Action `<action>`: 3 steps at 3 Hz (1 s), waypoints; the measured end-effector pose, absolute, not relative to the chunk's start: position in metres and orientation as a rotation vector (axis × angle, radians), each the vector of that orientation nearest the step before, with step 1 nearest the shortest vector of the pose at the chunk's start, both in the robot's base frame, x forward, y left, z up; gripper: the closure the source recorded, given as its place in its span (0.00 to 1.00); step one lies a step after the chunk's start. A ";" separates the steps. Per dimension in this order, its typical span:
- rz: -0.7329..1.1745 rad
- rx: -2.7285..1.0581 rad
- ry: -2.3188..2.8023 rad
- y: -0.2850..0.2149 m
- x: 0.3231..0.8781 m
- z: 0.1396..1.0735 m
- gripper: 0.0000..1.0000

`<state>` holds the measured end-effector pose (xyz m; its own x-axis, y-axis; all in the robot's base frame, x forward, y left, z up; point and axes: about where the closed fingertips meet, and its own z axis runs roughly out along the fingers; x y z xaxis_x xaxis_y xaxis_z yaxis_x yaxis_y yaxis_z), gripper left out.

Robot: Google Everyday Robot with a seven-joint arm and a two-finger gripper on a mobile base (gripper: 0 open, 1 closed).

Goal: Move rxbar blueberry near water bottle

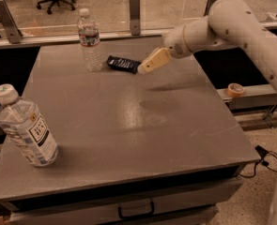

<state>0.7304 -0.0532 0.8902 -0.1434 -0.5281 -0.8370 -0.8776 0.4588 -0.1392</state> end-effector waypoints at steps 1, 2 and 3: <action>0.358 -1.150 1.722 -0.142 0.710 0.948 0.00; 0.146 -1.116 1.631 -0.222 0.665 1.022 0.00; 0.112 -1.110 1.627 -0.237 0.657 1.029 0.00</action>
Offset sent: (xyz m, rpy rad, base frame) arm -0.1413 -0.2739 0.2465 -0.1723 -0.5589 -0.2568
